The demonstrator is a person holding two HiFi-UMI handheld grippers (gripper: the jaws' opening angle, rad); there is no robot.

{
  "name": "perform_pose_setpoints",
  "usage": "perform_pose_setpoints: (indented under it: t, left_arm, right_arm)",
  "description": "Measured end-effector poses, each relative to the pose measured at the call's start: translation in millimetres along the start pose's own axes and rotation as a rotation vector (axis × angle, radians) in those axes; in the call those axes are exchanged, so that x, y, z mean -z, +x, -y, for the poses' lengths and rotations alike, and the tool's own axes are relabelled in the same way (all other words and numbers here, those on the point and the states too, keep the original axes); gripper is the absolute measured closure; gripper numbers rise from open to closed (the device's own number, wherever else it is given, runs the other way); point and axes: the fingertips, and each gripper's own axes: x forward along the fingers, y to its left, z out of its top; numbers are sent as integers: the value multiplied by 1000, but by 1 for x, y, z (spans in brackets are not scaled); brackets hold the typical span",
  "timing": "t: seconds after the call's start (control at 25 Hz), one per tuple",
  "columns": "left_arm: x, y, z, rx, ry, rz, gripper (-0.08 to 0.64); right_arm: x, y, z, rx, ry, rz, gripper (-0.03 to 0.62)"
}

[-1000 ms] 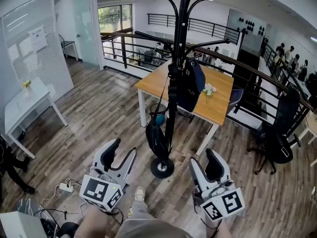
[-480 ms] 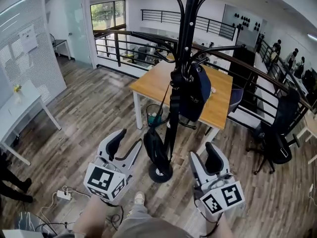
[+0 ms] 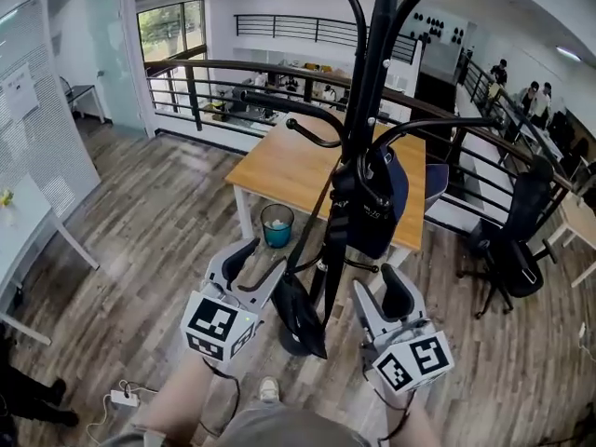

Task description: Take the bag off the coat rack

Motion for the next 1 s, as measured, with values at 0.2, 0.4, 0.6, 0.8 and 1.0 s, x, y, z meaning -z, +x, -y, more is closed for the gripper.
perform_pose_setpoints:
  t: [0.2,0.4,0.6,0.8,1.0]
  left_arm:
    - [-17,-1,14,68,0,-28,341]
    - [-14,10,16,164,-81,-42,341]
    - [-7,31,27,273,-120,-59,325]
    - [32,60,53,305,-79,-124,325]
    - [36,74,52,317,-96,-162,325]
  right_arm:
    - [-16,-13,-10,36,22,3,347]
    - [-11,-4,-16,71,40,-18,337]
    - [-3,8,-13,112,61,-24,324]
    - [34,13,9,133,86,-74,316]
    - [42,30,11,134,95,-119,313]
